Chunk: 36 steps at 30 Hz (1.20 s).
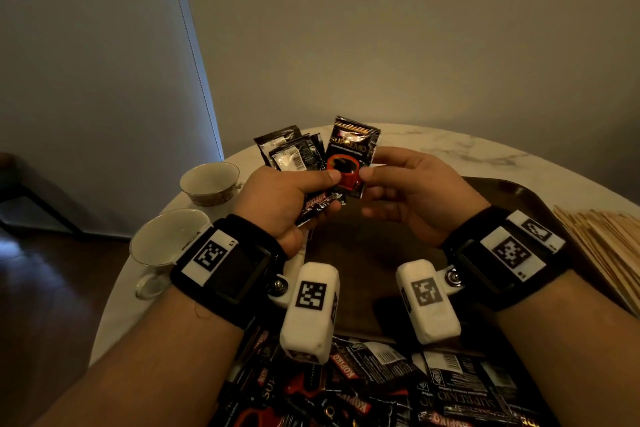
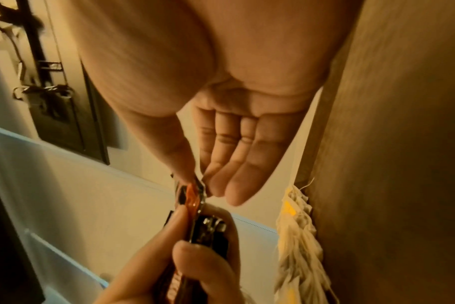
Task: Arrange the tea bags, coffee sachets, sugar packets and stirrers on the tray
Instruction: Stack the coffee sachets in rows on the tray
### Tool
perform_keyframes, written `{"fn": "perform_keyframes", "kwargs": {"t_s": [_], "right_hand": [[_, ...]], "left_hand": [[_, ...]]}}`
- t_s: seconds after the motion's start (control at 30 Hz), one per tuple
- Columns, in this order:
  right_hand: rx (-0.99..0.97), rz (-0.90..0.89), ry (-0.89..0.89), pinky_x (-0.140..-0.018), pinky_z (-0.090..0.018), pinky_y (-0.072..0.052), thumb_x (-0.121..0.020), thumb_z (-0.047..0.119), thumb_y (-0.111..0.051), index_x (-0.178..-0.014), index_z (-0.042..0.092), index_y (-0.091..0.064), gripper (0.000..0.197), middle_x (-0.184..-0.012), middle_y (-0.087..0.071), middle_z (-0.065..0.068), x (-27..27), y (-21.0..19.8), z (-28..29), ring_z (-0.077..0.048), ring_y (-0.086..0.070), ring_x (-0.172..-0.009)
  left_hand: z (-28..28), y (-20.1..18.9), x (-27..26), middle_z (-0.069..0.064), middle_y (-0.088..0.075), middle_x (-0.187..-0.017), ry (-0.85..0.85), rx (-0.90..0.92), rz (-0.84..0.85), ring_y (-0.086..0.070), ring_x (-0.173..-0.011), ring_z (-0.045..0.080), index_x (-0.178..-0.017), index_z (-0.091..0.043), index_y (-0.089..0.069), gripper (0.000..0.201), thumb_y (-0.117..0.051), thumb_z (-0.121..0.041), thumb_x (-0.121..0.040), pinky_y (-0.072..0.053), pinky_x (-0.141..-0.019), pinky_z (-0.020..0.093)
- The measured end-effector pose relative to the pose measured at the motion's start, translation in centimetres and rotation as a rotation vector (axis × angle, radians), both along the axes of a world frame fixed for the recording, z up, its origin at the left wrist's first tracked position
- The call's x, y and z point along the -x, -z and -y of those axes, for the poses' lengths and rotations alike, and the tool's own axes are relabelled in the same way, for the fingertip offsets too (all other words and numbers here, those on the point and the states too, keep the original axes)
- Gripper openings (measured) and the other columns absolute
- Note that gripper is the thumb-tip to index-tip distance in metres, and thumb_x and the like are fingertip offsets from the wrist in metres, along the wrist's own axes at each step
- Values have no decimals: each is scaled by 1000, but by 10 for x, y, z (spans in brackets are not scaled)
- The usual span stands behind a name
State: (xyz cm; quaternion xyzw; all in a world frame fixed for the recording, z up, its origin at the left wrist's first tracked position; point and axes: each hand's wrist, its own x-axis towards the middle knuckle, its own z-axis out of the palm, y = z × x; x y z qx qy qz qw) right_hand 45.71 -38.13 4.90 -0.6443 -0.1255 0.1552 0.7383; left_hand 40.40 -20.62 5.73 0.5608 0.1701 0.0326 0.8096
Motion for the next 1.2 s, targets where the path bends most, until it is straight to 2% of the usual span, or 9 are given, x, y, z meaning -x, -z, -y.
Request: {"fn": "perform_keyframes", "kwargs": {"t_s": [0.07,0.23,0.43,0.57,0.7,0.83,0.93,1.1,1.2], "right_hand": [[29,36,22,-66,-32,-63,-89,-1,-69,-102,10,-69,17,-82,-72,-5,1,0,0,-14,-69,-69],[-9,-14,227,-63,-30,-60,-90,-1,-70,-92,8,-67,10,-75,-72,-5,-11,-8,-2,-15,-69,-64],[158,-187,337,-57,-27,-60,-89,-8,-66,-91,3,-65,11,-79,-67,-12,-60,-3,-11,-16,-65,-60],[337,-224,340,-66,-31,-63,-86,-7,-73,-95,-3,-69,11,-85,-71,-15,-80,13,-24,-21,-69,-70],[460,-235,310,-78,-37,-64,-86,-4,-75,-88,-3,-70,6,-88,-74,-17,-89,21,-34,-24,-72,-78],[542,-245,292,-55,-27,-60,-88,-1,-75,-87,-2,-70,6,-75,-71,-12,-93,20,-39,-19,-68,-64],[591,-259,287,-42,-24,-53,-88,-1,-75,-91,-2,-68,7,-74,-70,-12,-94,19,-41,-16,-66,-53],[620,-257,275,-40,-22,-52,-89,1,-75,-94,-2,-67,10,-74,-70,-12,-98,20,-42,-17,-65,-53],[623,-249,261,-50,-28,-56,-90,3,-75,-96,-3,-69,10,-76,-71,-13,-97,20,-42,-19,-67,-60]], "left_hand": [[-1,0,-1,10,-77,-75,-24,-3,-1,-74,-62,20,-91,1,-72,14,-80,-2,-81,-59,-57,27],[-3,3,-5,12,-78,-85,-147,18,34,-75,-68,20,-93,-2,-74,7,-75,-8,-89,-60,-73,33],[-4,2,-7,14,-74,-88,-231,74,63,-74,-63,16,-93,-2,-72,12,-61,4,-91,-62,-65,28],[-6,2,-7,12,-74,-84,-237,84,65,-73,-60,15,-91,-3,-71,17,-57,5,-91,-63,-68,30],[-10,4,-11,13,-75,-90,-252,90,57,-73,-60,16,-94,-4,-72,16,-58,3,-92,-63,-70,31],[-11,7,-13,16,-75,-94,-266,73,61,-74,-61,17,-98,-2,-74,16,-60,3,-91,-63,-68,31],[-12,8,-15,17,-75,-97,-264,73,61,-74,-61,17,-97,-3,-74,15,-60,2,-91,-63,-67,31],[-14,8,-17,16,-76,-92,-234,89,55,-75,-64,18,-96,-2,-73,13,-62,2,-91,-64,-69,32],[-14,9,-16,14,-76,-93,-164,90,52,-77,-74,20,-95,2,-70,8,-62,3,-91,-65,-72,35]]}}
